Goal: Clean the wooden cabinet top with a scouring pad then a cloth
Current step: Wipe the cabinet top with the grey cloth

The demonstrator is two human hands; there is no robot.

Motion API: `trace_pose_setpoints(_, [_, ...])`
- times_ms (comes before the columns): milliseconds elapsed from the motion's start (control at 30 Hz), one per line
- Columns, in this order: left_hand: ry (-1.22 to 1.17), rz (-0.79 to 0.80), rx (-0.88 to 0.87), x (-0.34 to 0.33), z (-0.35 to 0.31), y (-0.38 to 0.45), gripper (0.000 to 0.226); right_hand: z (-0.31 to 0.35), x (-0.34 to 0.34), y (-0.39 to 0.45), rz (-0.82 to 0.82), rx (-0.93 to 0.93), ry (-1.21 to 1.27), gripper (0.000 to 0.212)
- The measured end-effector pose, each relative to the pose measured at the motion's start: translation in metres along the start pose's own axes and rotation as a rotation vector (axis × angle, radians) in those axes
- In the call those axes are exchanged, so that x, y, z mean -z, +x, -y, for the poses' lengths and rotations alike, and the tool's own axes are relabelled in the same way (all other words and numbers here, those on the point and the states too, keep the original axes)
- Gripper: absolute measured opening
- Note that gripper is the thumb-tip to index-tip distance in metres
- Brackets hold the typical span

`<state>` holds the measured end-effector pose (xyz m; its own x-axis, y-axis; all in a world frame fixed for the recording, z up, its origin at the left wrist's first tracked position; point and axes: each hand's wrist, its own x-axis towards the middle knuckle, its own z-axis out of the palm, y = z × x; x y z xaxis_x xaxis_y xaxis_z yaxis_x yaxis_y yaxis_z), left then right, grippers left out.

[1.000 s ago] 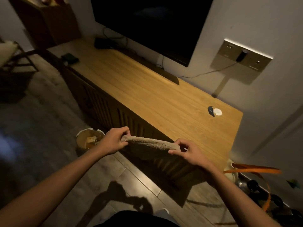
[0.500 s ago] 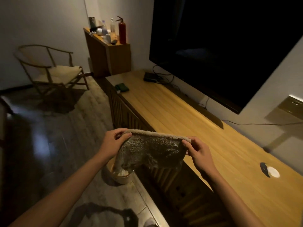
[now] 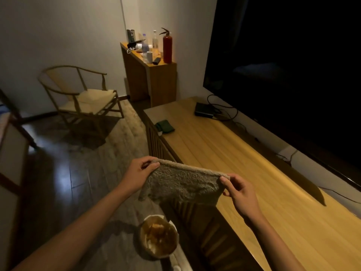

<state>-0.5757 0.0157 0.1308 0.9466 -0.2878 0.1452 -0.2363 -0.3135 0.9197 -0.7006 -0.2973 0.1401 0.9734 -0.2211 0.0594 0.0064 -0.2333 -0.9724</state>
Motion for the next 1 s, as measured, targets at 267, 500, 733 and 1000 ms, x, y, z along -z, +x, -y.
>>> trace_pose_setpoints(267, [0.02, 0.055, 0.046, 0.006, 0.019, 0.121, 0.022, -0.01, -0.01, 0.107, -0.022, -0.031, -0.004, 0.015])
trace_pose_setpoints(500, [0.048, 0.148, 0.033, -0.006, 0.029, 0.235, 0.015, -0.01, -0.001, 0.182, -0.113, -0.059, -0.062, 0.015])
trace_pose_setpoints(733, [0.075, 0.351, -0.022, -0.02, 0.047, 0.376, 0.016, -0.017, -0.012, 0.263, -0.308, -0.106, -0.097, 0.021])
trace_pose_setpoints(1000, [0.128, 0.553, -0.151, -0.022, 0.082, 0.518, 0.024, -0.03, -0.075, 0.349, -0.62, -0.293, -0.076, 0.015])
